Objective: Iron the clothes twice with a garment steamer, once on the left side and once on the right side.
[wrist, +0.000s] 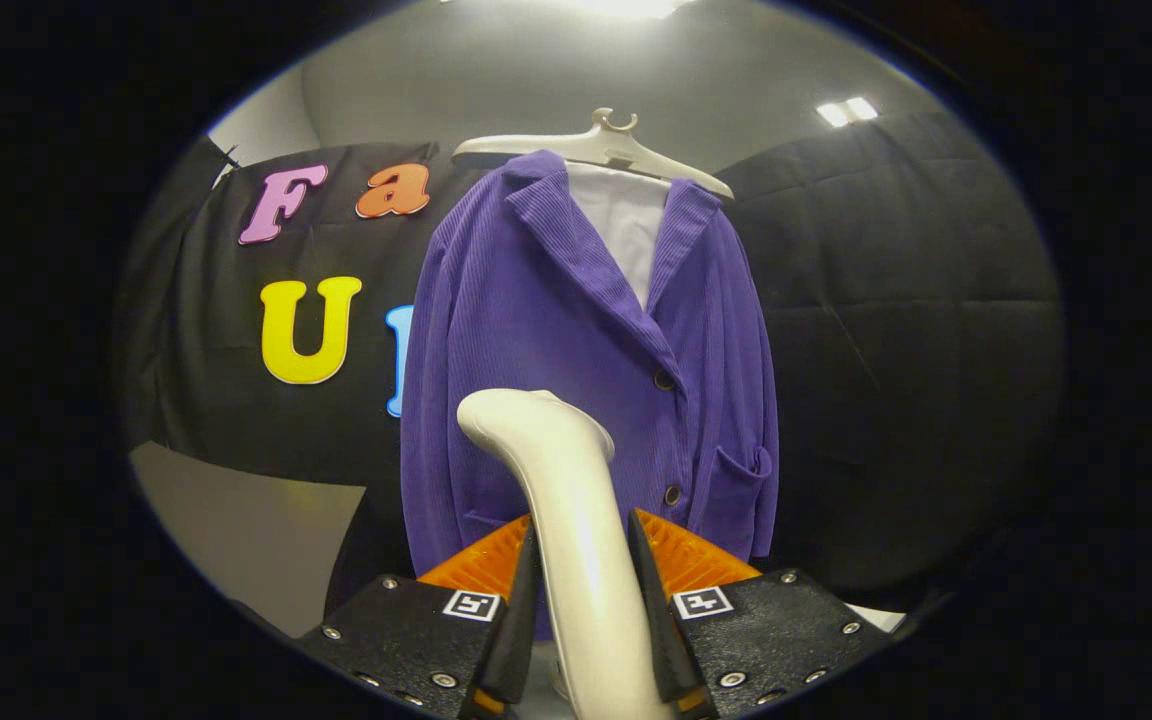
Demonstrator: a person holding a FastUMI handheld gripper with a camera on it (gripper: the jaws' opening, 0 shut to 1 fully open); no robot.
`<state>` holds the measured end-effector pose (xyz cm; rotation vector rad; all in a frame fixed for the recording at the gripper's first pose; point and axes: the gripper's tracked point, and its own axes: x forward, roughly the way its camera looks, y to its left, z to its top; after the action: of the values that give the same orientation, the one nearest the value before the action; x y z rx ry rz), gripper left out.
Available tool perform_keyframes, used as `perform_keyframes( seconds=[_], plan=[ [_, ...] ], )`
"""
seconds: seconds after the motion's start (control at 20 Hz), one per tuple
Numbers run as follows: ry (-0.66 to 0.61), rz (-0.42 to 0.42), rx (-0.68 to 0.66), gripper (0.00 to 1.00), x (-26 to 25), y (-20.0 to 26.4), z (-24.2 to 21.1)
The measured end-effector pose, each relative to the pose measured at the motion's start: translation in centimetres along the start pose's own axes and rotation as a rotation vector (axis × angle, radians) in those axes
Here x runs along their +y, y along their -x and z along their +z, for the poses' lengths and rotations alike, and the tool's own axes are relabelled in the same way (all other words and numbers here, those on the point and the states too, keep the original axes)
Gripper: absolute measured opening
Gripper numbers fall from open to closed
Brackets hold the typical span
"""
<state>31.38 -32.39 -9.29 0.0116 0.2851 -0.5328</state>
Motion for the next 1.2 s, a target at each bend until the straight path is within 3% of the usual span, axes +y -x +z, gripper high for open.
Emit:
perform_keyframes(
  seconds=[0.65,0.9,1.2],
  plan=[
    [0.046,0.025,0.235,0.48,-0.4,0.2,-13.8],
    [0.065,0.038,0.309,0.49,-0.7,2.3,-18.2],
    [0.054,0.031,0.215,0.48,-2.7,6.6,-15.5]
  ],
)
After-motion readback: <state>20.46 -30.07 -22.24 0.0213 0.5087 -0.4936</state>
